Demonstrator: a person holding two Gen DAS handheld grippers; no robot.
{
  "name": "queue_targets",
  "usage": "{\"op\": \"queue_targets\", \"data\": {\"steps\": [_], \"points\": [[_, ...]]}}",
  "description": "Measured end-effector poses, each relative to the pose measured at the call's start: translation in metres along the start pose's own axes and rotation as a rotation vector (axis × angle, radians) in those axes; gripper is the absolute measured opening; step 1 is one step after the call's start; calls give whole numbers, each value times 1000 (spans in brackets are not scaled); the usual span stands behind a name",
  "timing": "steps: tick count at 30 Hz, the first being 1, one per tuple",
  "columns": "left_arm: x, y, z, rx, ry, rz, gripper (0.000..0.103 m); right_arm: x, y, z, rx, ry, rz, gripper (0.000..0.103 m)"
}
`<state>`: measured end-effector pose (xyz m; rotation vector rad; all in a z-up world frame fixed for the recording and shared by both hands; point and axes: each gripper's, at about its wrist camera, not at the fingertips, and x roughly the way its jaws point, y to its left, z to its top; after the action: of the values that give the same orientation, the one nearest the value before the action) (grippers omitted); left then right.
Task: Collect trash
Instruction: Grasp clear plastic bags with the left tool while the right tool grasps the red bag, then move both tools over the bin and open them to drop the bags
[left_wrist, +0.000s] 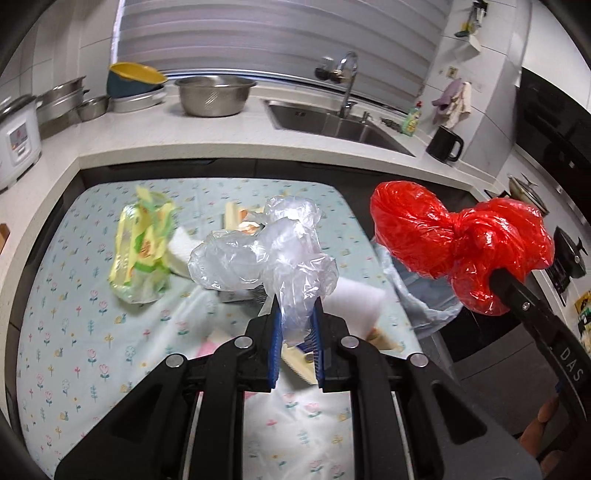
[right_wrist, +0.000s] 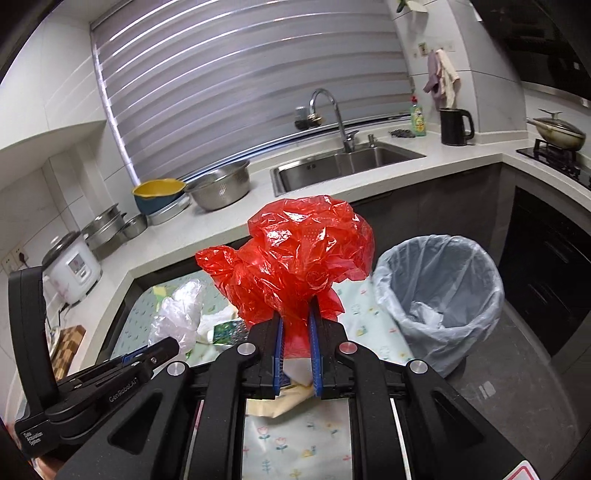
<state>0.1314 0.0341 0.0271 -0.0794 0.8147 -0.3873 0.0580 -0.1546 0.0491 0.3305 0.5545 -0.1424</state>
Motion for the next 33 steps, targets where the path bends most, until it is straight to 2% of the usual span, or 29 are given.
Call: {"op": "queue_targets", "data": {"steps": [16,27,33], "points": [[39,-123,4,177,39,-127,13,-28,-103,16,116,-64,-165,12],[98,-183,12,281,88,-211,14,-12,-158,21,166,-68,-274,12],[139,-209,17,332,111,-267,14,8,-178,25,181,-53,-302,12]]}}
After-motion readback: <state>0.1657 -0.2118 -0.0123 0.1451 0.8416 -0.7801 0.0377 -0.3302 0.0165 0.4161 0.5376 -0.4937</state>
